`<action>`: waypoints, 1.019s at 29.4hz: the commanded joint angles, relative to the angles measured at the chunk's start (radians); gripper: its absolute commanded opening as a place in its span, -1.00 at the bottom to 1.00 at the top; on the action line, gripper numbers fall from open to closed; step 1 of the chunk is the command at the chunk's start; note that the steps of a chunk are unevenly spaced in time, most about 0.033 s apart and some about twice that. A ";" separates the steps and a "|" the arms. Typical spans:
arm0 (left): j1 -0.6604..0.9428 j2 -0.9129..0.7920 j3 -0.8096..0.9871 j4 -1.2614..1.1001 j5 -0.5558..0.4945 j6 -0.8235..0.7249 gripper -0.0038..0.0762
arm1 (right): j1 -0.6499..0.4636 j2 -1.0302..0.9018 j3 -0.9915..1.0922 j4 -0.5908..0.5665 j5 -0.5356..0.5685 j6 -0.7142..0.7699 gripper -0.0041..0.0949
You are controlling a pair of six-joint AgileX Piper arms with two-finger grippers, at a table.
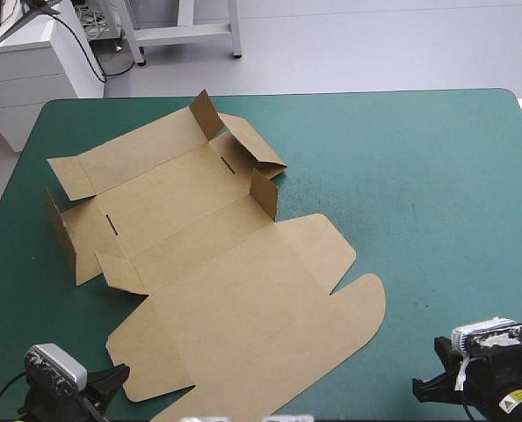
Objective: Fold the box
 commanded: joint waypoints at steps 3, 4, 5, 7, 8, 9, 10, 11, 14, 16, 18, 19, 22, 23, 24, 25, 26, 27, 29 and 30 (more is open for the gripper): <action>0.000 0.013 -0.022 -0.025 -0.057 -0.008 -0.92 | 0.000 0.108 -0.112 0.004 -0.070 -0.024 -0.96; 0.000 0.013 -0.022 -0.025 -0.057 -0.008 -0.92 | 0.000 0.130 -0.128 0.004 -0.072 -0.041 -0.95; 0.000 0.013 -0.022 -0.025 -0.057 -0.008 -0.92 | 0.000 0.153 -0.142 0.004 -0.080 -0.047 -0.95; 0.000 0.013 -0.022 -0.025 -0.057 -0.010 -0.92 | 0.000 0.192 -0.168 0.004 -0.091 -0.050 -0.95; 0.000 0.013 -0.022 -0.025 -0.057 -0.010 -0.92 | 0.000 0.215 -0.184 0.004 -0.100 -0.050 -0.95; 0.000 0.013 -0.022 -0.025 -0.057 -0.010 -0.92 | 0.000 0.228 -0.193 0.006 -0.107 -0.050 -0.95; 0.000 0.013 -0.022 -0.025 -0.057 -0.010 -0.92 | 0.000 0.239 -0.199 0.006 -0.112 -0.050 -0.95; 0.000 0.013 -0.022 -0.025 -0.057 -0.010 -0.92 | 0.000 0.250 -0.208 0.007 -0.121 -0.050 -0.95; 0.000 0.013 -0.022 -0.025 -0.057 -0.010 -0.92 | 0.000 0.257 -0.210 0.007 -0.146 -0.050 -0.95; 0.000 0.013 -0.022 -0.025 -0.057 -0.010 -0.92 | 0.000 0.257 -0.210 0.007 -0.160 -0.056 -0.95; 0.000 0.013 -0.022 -0.025 -0.057 -0.010 -0.92 | 0.000 0.262 -0.218 0.007 -0.167 -0.069 -0.95; 0.000 0.013 -0.022 -0.025 -0.057 -0.010 -0.92 | 0.000 0.275 -0.232 0.007 -0.162 -0.070 -0.95; 0.000 0.013 -0.022 -0.025 -0.057 -0.010 -0.92 | 0.000 0.347 -0.305 0.017 -0.125 -0.070 -0.95; 0.000 0.013 -0.022 -0.025 -0.057 -0.010 -0.92 | 0.000 0.383 -0.342 0.022 -0.113 -0.070 -0.95; 0.000 0.013 -0.022 -0.025 -0.057 -0.010 -0.92 | 0.000 0.415 -0.375 0.024 -0.107 -0.070 -0.95; 0.000 0.013 -0.022 -0.025 -0.057 -0.010 -0.92 | 0.000 0.455 -0.419 0.028 -0.100 -0.070 -0.95; 0.000 0.013 -0.022 -0.025 -0.057 -0.010 -0.92 | 0.000 0.496 -0.466 0.037 -0.096 -0.079 -0.95; 0.000 0.013 -0.022 -0.025 -0.057 -0.010 -0.92 | 0.000 0.536 -0.514 0.044 -0.091 -0.086 -0.95; 0.000 0.013 -0.022 -0.025 -0.057 -0.010 -0.92 | 0.000 0.620 -0.615 0.064 -0.070 -0.090 -0.93; 0.000 0.013 -0.022 -0.025 -0.057 -0.010 -0.92 | 0.001 0.660 -0.666 0.075 -0.054 -0.094 -0.91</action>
